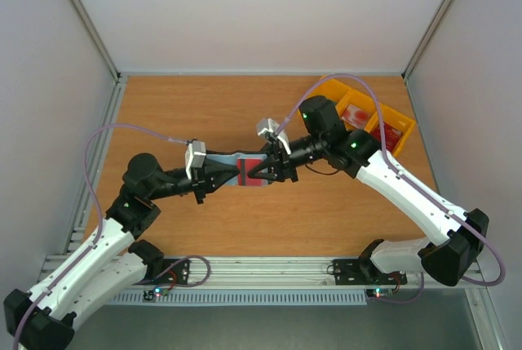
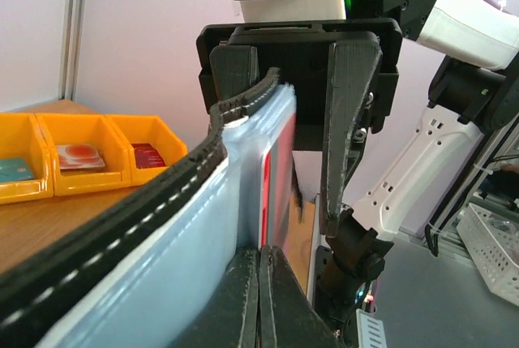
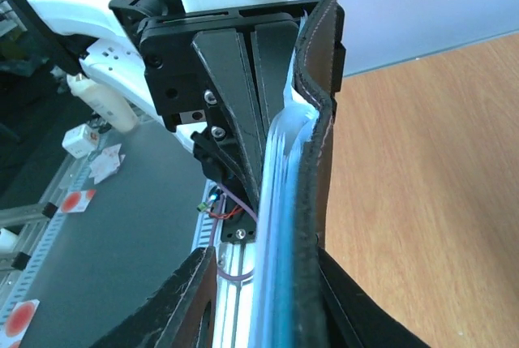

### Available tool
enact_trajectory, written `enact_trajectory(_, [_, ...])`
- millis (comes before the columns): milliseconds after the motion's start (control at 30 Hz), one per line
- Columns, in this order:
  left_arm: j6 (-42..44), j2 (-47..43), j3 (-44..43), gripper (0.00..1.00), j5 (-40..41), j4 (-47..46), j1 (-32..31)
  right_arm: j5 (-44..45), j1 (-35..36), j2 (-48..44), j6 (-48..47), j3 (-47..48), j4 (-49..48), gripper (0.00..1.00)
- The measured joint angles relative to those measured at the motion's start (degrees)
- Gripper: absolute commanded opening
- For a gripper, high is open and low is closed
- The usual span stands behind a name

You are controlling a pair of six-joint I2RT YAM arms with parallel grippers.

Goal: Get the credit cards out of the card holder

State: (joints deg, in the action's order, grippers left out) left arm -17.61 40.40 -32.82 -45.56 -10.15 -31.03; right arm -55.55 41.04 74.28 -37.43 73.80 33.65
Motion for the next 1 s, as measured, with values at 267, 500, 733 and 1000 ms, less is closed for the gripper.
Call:
enact_trajectory(267, [-3.0,-0.7,0.1,0.00,0.0,0.0,1.8,-1.8,-2.8,-1.7,0.0,-2.2,0.1,0.31])
enact_trajectory(500, [-4.3,-0.9,0.9,0.00,-0.8,-0.9,2.0,-1.6,-3.8,-2.7,0.6,-2.5,0.7,0.07])
enact_trajectory(733, [-3.4,-1.1,0.9,0.00,-1.8,-0.7,2.1,-2.3,-4.7,-2.7,0.1,-2.6,1.4,0.22])
enact_trajectory(1000, [-2.8,-1.1,1.1,0.00,-1.9,-0.9,2.6,-3.8,-5.9,-2.7,0.0,-2.6,3.3,0.01])
